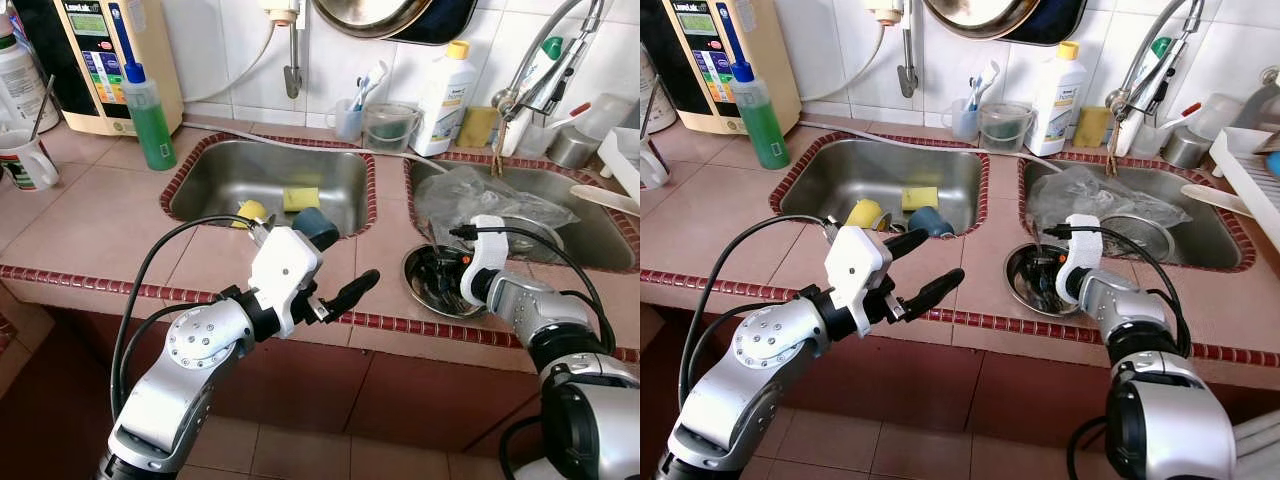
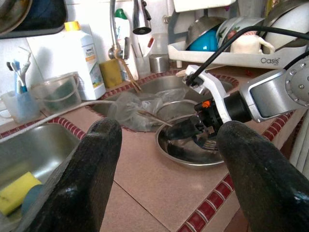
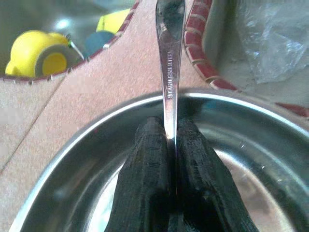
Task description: Kitchen organization
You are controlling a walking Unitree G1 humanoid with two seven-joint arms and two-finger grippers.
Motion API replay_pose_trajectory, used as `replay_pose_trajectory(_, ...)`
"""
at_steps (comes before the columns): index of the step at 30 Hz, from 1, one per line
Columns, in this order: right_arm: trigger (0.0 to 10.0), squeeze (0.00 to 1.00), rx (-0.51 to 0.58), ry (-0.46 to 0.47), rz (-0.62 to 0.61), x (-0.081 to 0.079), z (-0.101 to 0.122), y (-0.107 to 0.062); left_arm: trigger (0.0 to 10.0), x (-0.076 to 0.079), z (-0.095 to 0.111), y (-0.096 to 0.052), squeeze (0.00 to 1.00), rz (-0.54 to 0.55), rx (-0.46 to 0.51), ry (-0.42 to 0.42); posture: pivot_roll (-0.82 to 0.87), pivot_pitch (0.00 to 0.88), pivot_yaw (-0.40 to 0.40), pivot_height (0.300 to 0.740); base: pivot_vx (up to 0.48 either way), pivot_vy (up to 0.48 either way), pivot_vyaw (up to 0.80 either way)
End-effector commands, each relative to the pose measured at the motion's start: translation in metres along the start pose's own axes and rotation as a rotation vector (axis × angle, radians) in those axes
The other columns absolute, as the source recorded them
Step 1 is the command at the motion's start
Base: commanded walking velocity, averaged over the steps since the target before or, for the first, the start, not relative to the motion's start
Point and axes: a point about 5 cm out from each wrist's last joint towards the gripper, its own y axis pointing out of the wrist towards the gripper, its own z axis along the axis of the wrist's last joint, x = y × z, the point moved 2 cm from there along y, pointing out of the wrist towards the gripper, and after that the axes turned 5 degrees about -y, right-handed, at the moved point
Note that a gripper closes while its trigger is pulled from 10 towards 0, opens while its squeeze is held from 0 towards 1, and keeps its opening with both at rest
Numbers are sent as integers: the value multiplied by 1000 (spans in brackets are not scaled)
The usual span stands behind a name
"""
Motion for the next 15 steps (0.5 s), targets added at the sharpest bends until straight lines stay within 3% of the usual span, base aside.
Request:
replay_pose_trajectory(1, 0, 0, 68, -5, -6, 4, 24, -4, 10000, -3, 3, 2, 0, 8, 6, 17, 22, 0, -44, 740, 0, 0, 0)
replay_pose_trajectory(5, 0, 0, 124, -16, -6, 5, 40, -7, 10000, -5, 3, 2, 0, 15, 12, 20, 21, 0, -44, 740, 0, 0, 0)
replay_pose_trajectory(10, 0, 0, 262, -44, -6, 2, 69, -14, 10000, -18, 5, 4, 0, 78, 29, 16, 17, 0, -41, 740, 0, 0, 0)
replay_pose_trajectory(11, 2549, 0, 291, -46, -12, 2, 74, -16, 10000, -21, 4, 4, 0, 97, 30, 19, 17, 0, -40, 740, 0, 0, 0)
replay_pose_trajectory(12, 4471, 0, 332, -46, -19, 2, 79, -19, 10000, -27, 3, 5, 0, 131, 29, 17, 17, 0, -40, 740, 0, 0, 0)
replay_pose_trajectory(13, 5255, 0, 360, -39, -25, 3, 83, -21, 10000, -33, 1, 5, 0, 166, 25, 8, 16, 0, -39, 740, 0, 0, 0)
replay_pose_trajectory(14, 5255, 0, 378, -34, -29, 3, 85, -22, 10000, -37, 0, 5, 0, 188, 23, 1, 15, 0, -38, 740, 0, 0, 0)
replay_pose_trajectory(15, 8549, 0, 427, -43, -14, 1, 89, -26, 10000, -43, -1, 4, 0, 216, 24, -10, 14, 0, -36, 740, 0, 0, 0)
